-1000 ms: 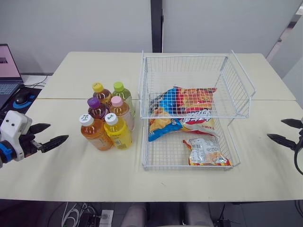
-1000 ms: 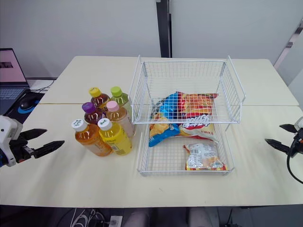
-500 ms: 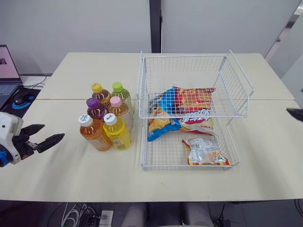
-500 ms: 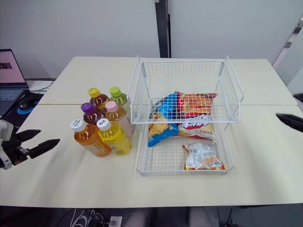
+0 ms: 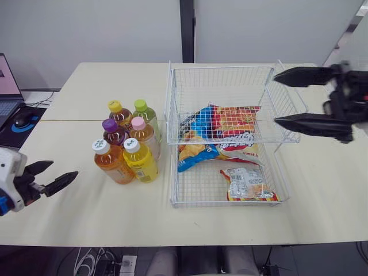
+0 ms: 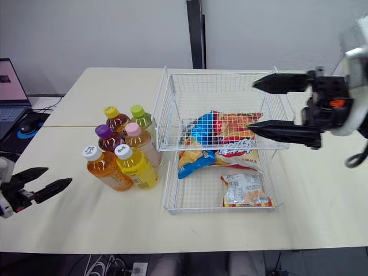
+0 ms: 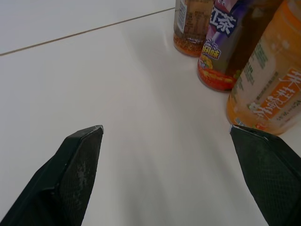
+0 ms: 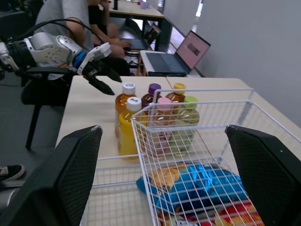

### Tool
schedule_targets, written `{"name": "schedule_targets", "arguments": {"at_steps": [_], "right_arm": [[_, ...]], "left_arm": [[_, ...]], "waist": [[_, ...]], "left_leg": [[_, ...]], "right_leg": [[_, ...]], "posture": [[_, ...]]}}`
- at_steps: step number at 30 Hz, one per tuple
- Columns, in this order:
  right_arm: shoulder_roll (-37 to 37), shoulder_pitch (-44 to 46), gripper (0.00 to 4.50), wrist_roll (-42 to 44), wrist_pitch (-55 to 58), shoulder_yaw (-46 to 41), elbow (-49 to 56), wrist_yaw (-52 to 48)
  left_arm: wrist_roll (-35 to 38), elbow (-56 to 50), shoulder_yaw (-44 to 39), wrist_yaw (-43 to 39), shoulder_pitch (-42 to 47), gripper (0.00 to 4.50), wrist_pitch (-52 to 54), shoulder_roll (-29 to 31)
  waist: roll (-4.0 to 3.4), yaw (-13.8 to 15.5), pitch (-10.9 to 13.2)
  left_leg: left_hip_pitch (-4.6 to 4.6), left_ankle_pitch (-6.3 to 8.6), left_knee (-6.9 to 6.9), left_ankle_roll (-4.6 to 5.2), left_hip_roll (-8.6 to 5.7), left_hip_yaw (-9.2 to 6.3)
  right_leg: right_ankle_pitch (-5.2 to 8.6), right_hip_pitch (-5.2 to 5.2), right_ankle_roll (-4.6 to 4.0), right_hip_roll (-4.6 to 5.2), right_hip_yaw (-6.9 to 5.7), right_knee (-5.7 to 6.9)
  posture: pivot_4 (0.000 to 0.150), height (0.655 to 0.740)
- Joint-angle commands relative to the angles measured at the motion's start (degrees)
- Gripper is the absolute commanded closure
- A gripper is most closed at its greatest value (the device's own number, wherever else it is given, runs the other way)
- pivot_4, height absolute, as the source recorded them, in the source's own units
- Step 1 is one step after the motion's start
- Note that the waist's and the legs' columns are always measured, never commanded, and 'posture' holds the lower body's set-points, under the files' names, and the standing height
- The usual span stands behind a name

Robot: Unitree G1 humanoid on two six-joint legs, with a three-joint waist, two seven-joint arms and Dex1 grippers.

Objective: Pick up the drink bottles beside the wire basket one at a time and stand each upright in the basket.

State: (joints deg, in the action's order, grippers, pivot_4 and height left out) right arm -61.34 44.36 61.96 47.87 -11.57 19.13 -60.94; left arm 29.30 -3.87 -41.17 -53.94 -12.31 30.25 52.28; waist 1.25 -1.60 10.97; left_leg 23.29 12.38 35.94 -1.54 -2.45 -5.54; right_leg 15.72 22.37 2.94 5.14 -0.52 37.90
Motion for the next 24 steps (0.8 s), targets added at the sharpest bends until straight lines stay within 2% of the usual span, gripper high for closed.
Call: {"name": "schedule_targets", "arguments": {"at_steps": [1,6,13,24], "right_arm": [[1.40,3.28,0.00,-1.94,0.21,2.91,0.57,-0.28],[3.71,4.15,0.00,-4.43,-1.56,6.02,-0.48,-5.05],[7.10,7.43,0.00,-5.58,-1.04,8.41,-3.44,-9.30],[9.12,8.26,0.00,-8.30,-1.42,9.18,-3.26,-11.30]], "left_arm": [[2.60,-6.72,-6.27,0.80,-3.46,0.03,1.86,-1.56],[8.45,-17.44,-12.24,1.98,-9.15,0.03,7.04,-5.54],[17.55,-28.07,-18.27,5.12,-12.74,0.03,15.31,-6.24],[30.48,-34.66,-19.28,15.93,-7.79,0.03,20.88,-5.40]], "waist": [[0.00,0.17,0.00],[0.03,0.48,-0.02],[0.03,0.59,-0.02],[0.03,0.64,-0.02]], "left_leg": [[0.02,0.01,0.01,-0.01,0.00,-0.02],[0.06,0.01,0.04,-0.02,-0.02,-0.02],[0.03,0.01,0.06,-0.02,0.03,-0.05],[0.02,0.01,0.07,-0.02,0.03,0.00]], "right_leg": [[0.00,0.00,0.00,0.00,0.00,-0.02],[-0.02,-0.02,0.04,0.00,-0.04,-0.09],[-0.05,-0.04,-0.02,-0.10,-0.09,-0.06],[-0.06,-0.04,-0.02,-0.15,-0.06,-0.05]], "posture": [[0.150,0.7400],[0.150,0.7400],[0.150,0.7400],[0.150,0.7400]]}}
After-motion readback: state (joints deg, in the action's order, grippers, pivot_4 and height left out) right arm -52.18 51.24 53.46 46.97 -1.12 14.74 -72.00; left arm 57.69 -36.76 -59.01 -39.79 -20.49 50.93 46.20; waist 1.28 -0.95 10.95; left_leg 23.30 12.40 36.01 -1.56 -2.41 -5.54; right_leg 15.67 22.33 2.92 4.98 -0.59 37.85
